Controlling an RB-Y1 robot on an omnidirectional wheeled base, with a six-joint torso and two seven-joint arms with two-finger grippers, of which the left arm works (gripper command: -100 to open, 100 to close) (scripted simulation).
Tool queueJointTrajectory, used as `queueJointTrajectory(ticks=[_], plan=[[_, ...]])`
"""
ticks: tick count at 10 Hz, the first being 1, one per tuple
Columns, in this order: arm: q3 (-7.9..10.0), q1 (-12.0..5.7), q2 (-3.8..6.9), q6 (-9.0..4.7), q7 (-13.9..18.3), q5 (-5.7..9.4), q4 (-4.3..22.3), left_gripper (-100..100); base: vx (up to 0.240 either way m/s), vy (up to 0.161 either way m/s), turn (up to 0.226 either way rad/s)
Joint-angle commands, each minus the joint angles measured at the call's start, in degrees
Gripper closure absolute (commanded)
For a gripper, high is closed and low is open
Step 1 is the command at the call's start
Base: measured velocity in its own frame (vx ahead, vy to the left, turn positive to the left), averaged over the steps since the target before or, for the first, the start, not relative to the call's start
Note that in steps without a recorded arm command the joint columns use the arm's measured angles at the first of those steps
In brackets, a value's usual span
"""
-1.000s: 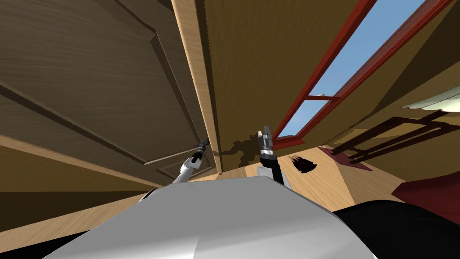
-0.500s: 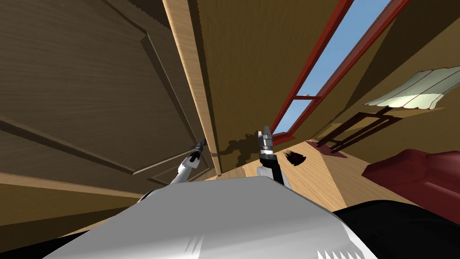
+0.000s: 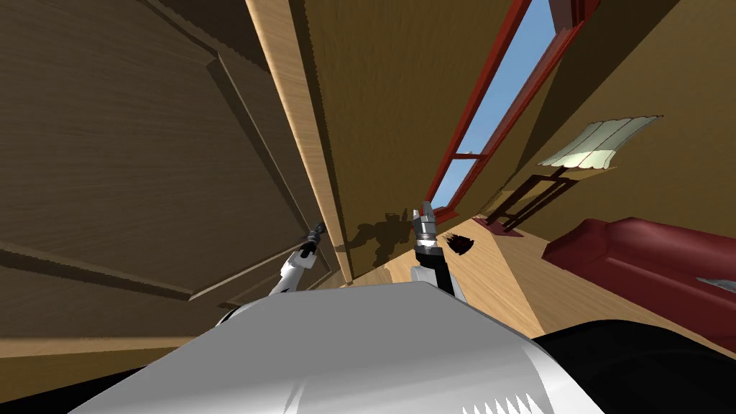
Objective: Push the door open
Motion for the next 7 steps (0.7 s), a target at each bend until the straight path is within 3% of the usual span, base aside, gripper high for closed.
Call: queueJointTrajectory(ticks=[1, 4, 5, 7], plan=[[-0.83, 1.01, -0.74, 1.86, 1.62, -1.00, -1.09, 100, 0.009, 0.042, -0.061], [2.43, 0.90, -0.73, 4.84, 5.03, -4.73, -1.68, 100, 0.010, 0.041, -0.161], [2.43, 0.90, -0.73, 4.84, 5.03, -4.73, -1.68, 100, 0.007, 0.043, -0.100], [4.61, 0.83, -0.72, 6.82, 7.30, -7.21, -2.07, 100, 0.007, 0.035, -0.133]])
